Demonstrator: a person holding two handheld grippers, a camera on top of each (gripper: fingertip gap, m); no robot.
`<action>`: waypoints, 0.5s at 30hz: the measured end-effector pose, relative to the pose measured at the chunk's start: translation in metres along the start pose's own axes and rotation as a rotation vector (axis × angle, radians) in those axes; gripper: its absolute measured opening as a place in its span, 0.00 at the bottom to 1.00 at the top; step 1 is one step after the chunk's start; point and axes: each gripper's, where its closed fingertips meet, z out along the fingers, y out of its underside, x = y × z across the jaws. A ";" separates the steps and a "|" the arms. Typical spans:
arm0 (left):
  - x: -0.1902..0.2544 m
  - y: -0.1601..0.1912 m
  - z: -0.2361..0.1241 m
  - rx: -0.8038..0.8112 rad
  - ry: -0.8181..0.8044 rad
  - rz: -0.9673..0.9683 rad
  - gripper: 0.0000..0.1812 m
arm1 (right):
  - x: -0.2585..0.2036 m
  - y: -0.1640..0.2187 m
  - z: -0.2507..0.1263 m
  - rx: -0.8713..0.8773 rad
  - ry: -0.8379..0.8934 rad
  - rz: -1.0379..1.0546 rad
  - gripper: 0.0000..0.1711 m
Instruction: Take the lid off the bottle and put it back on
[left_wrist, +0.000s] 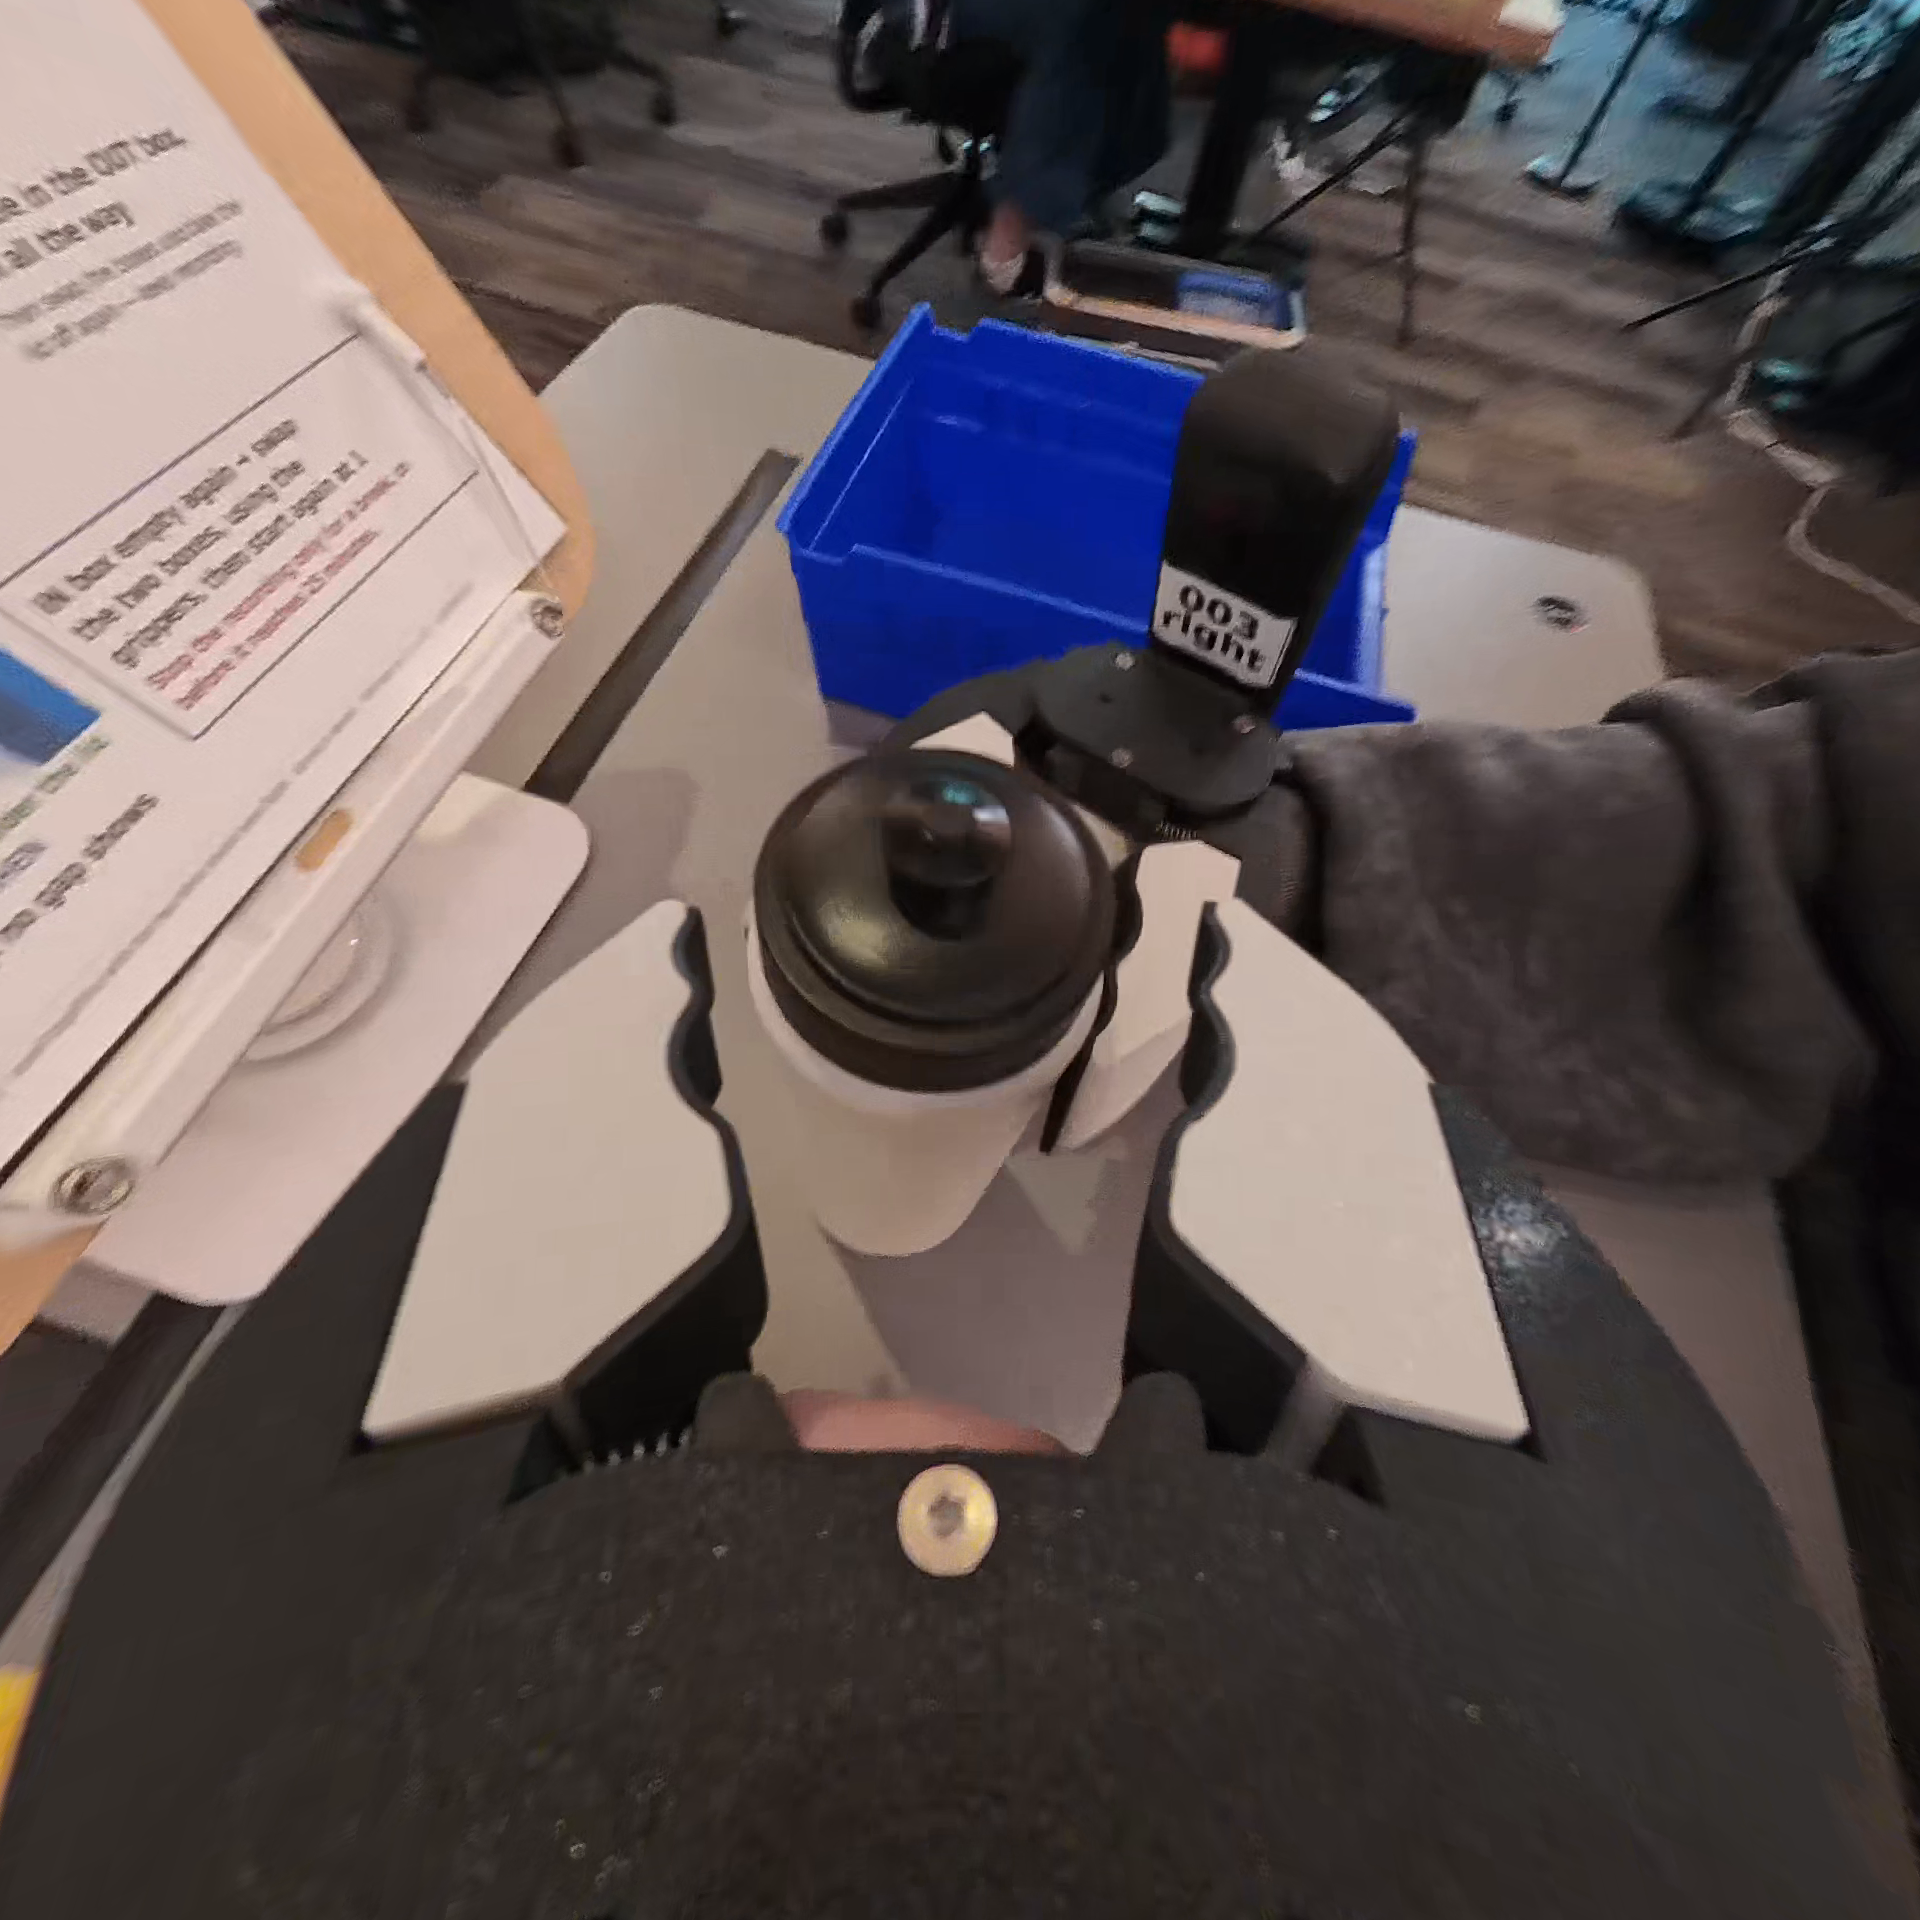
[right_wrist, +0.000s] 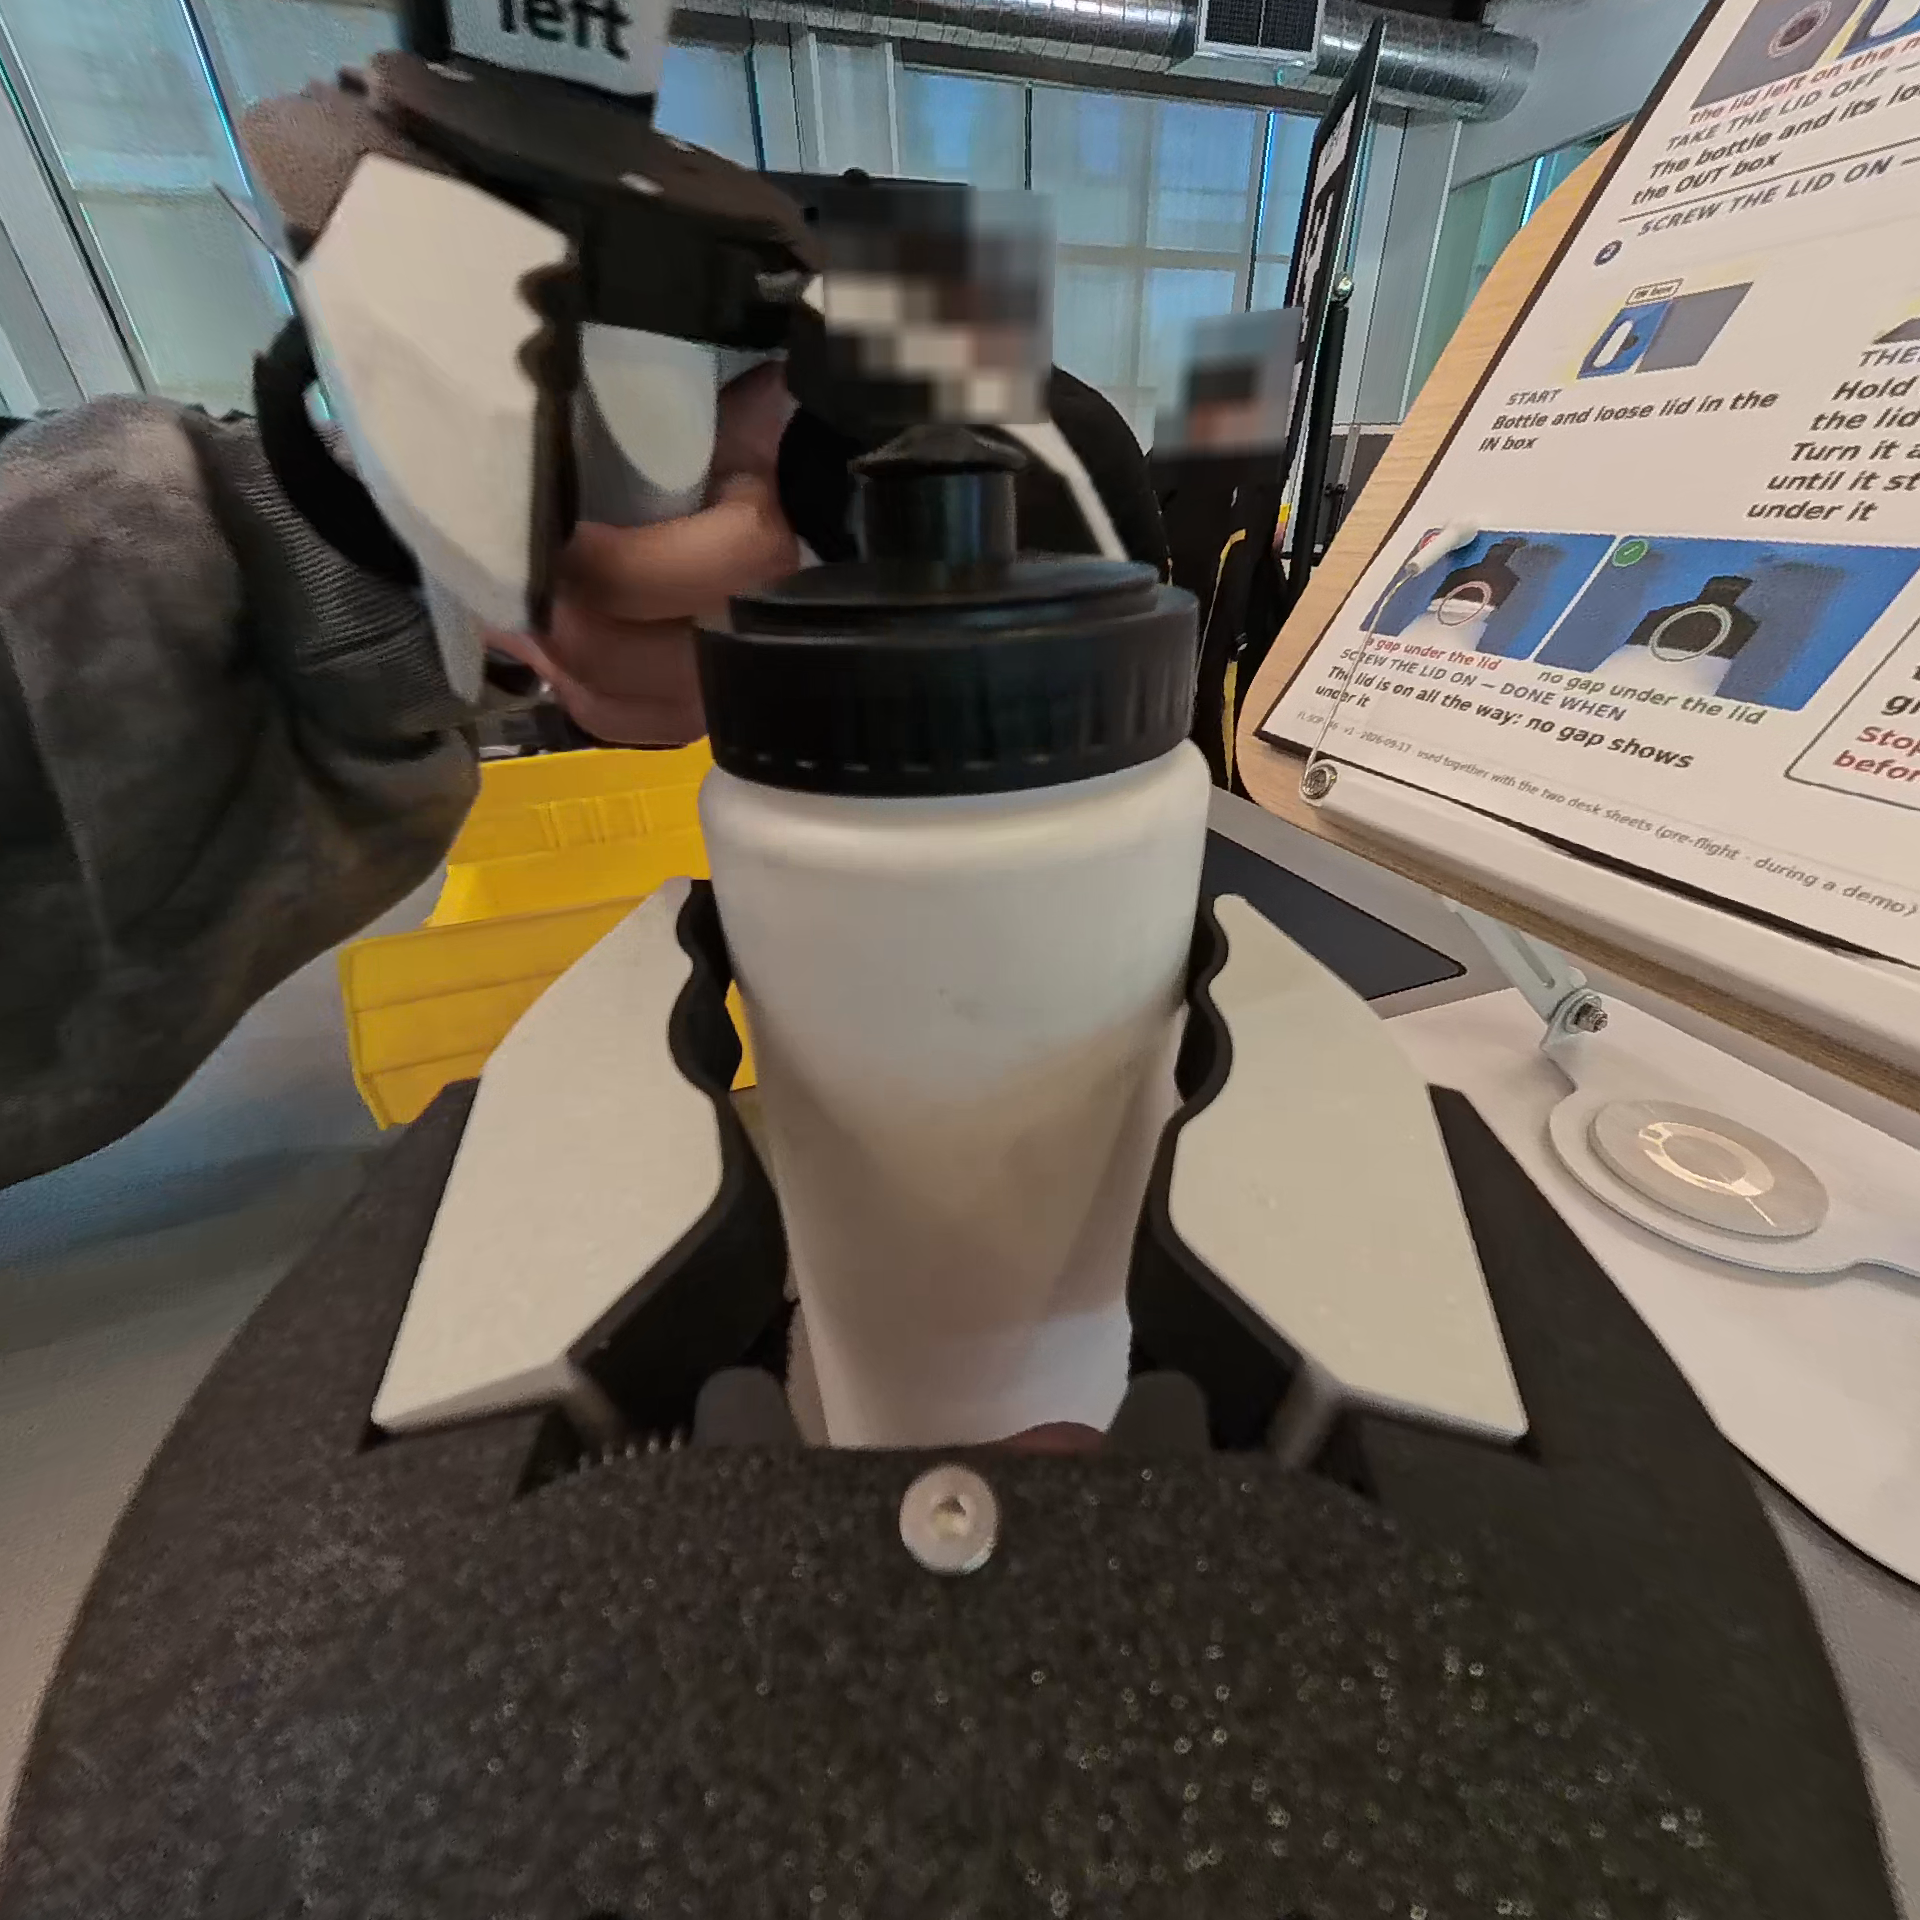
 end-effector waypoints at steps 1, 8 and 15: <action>0.000 0.000 0.003 -0.002 0.031 -0.013 0.48 | 0.000 0.000 0.000 0.000 0.000 0.000 0.49; -0.007 0.013 0.025 -0.086 -0.072 0.071 0.42 | 0.002 0.000 0.000 0.003 0.003 0.010 0.49; -0.015 0.008 0.026 0.027 -0.363 -0.118 0.42 | 0.004 -0.001 -0.001 0.008 0.020 0.011 0.49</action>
